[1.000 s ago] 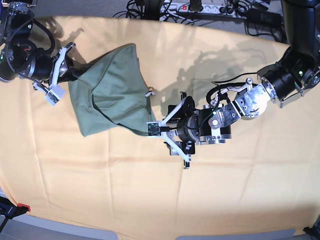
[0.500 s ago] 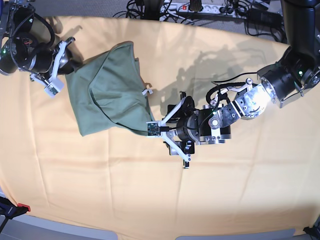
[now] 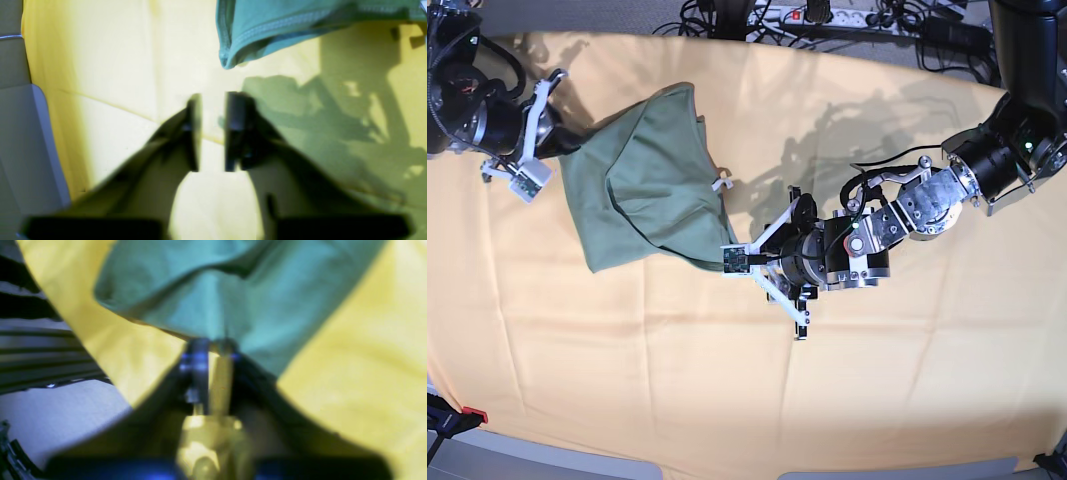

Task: Fold the T-shirt properly
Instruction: 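Open the left gripper and press the right gripper onto the bundle's end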

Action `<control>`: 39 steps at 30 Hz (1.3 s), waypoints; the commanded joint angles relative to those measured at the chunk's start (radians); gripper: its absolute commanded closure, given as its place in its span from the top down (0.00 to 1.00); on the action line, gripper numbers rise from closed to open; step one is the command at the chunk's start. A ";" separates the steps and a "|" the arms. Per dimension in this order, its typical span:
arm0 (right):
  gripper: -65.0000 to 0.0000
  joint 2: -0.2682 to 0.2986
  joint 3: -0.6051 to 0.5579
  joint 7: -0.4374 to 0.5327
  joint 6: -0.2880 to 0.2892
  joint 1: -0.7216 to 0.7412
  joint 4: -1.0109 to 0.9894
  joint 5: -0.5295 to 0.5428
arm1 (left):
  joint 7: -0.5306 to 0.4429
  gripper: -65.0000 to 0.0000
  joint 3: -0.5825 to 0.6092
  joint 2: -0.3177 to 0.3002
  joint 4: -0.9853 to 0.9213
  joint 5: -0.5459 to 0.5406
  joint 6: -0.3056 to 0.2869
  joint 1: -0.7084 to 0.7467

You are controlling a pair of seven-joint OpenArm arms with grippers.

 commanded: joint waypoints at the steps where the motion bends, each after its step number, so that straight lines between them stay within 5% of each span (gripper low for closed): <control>1: 0.00 0.021 0.027 0.016 0.001 0.005 0.013 0.016 | -0.013 0.05 -0.013 -0.002 0.012 0.009 0.027 -0.028; 6: 0.00 0.019 0.103 0.028 0.001 0.005 0.013 0.019 | -0.014 0.00 -0.013 -0.002 0.012 0.009 0.077 -0.028; 8: 0.00 0.013 0.104 0.114 0.001 0.005 0.011 0.031 | -0.014 0.00 -0.013 -0.001 0.012 0.009 0.077 -0.028; 15: 0.00 -0.099 0.057 0.126 0.001 0.005 0.006 0.100 | -0.015 0.00 -0.013 -0.001 0.012 0.008 0.077 -0.028; 20: 0.00 -0.142 -0.056 0.137 0.001 0.005 -0.003 -0.069 | -0.022 0.00 -0.013 -0.001 0.012 0.008 0.077 -0.028; 27: 0.00 -0.144 -0.214 0.284 0.001 0.006 -0.087 -0.331 | -0.021 0.00 -0.013 -0.002 0.012 0.008 0.078 -0.028; 35: 0.00 -0.143 -0.247 0.220 0.001 0.006 -0.079 -0.140 | -0.022 0.00 -0.013 -0.001 0.012 0.005 0.077 -0.028; 39: 0.00 -0.143 -0.246 0.219 0.001 0.027 -0.078 -0.126 | -0.028 0.00 -0.013 0.000 0.012 0.005 0.077 -0.028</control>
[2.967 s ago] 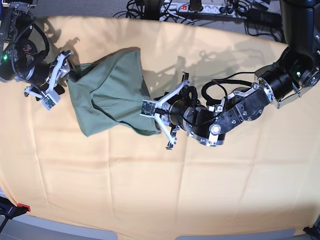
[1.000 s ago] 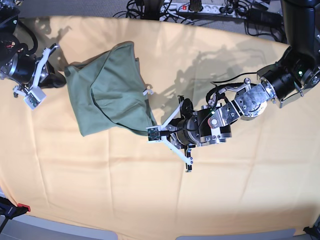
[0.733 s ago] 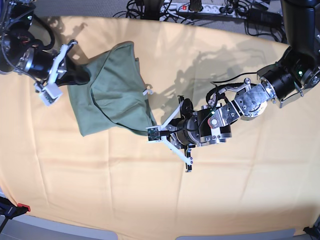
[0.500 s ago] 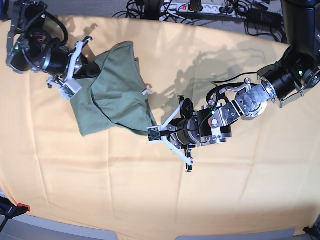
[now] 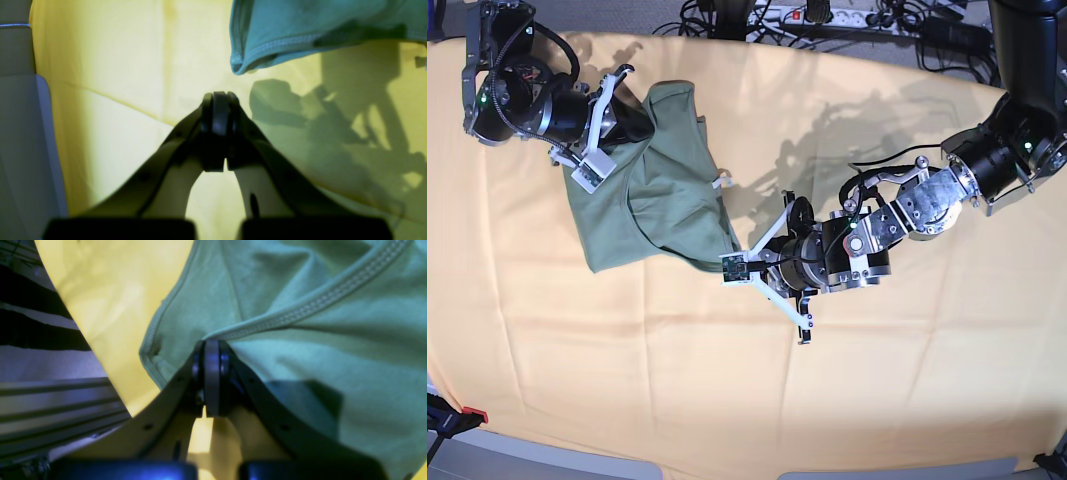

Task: Fold the T-shirt properly
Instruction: 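Open the left gripper and press the right gripper onto the bundle's end, then pinch the bundle's top layer with the left gripper and pull it over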

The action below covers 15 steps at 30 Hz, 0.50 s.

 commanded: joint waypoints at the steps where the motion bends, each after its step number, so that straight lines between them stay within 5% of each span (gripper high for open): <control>1: 0.00 0.013 0.005 0.021 0.002 0.026 0.020 0.028 | -0.020 0.00 -0.013 0.000 0.012 0.005 0.007 -0.028; 12: 0.00 0.012 0.119 0.037 0.002 0.190 0.021 0.119 | -0.029 0.00 -0.013 0.003 0.012 -0.097 -0.063 0.039; 15: 0.00 0.013 0.165 0.121 0.002 0.198 0.021 0.079 | -0.055 0.00 -0.013 0.011 0.012 -0.109 -0.142 0.092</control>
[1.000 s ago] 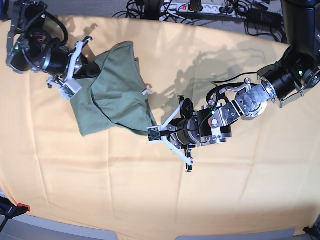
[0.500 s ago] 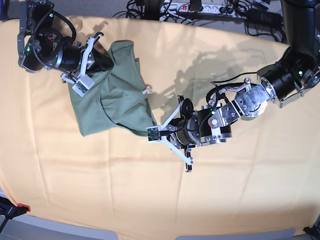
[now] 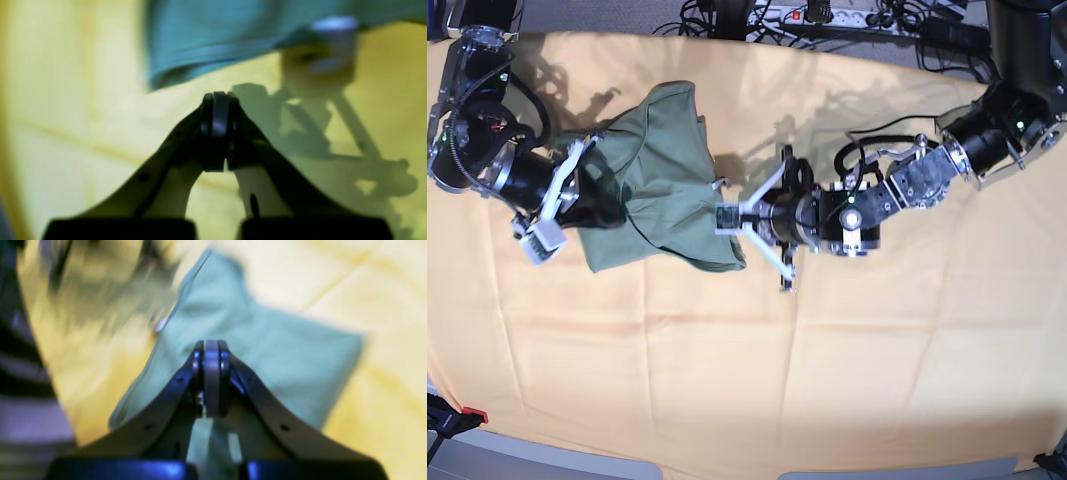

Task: Fold the T-shirt properly
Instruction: 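Pinch the bundle's top layer with the left gripper and pull it over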

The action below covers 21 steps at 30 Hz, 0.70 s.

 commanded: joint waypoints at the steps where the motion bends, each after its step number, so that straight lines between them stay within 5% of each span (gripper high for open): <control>1: 0.00 0.013 0.012 0.040 0.001 0.018 0.017 -0.019 | -0.024 0.00 -0.013 0.014 0.012 -0.017 -0.011 -0.015; 4: 0.00 0.013 0.012 0.084 0.001 0.038 0.013 -0.113 | -0.016 0.00 -0.013 0.046 0.013 -0.077 -0.060 0.010; 10: 0.00 0.029 0.012 0.088 0.001 0.101 -0.064 -0.123 | 0.010 0.00 -0.013 0.143 0.013 -0.169 -0.135 0.023; 21: 0.00 0.043 -0.035 0.101 0.001 0.293 -0.408 -0.137 | 0.029 0.00 -0.012 0.275 0.013 -0.221 -0.158 0.093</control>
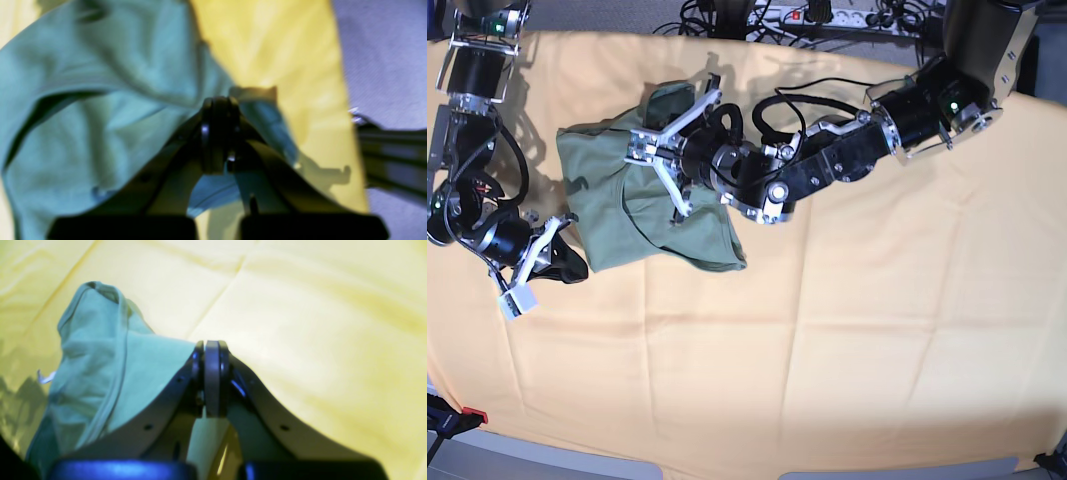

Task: Fold the T-shirt properly
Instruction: 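Pinch the bundle's top layer with the left gripper and pull it over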

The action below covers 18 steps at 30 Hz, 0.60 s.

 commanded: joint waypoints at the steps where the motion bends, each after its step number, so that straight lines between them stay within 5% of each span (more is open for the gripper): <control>1: 0.00 0.014 -0.012 0.024 0.002 0.039 -0.003 0.002 | -0.017 0.00 -0.011 0.016 0.013 -0.018 -0.002 -0.006; 18: 0.00 0.015 -0.244 0.084 0.002 0.079 -0.047 -0.261 | -0.068 0.00 -0.011 0.072 -0.073 0.266 0.151 0.102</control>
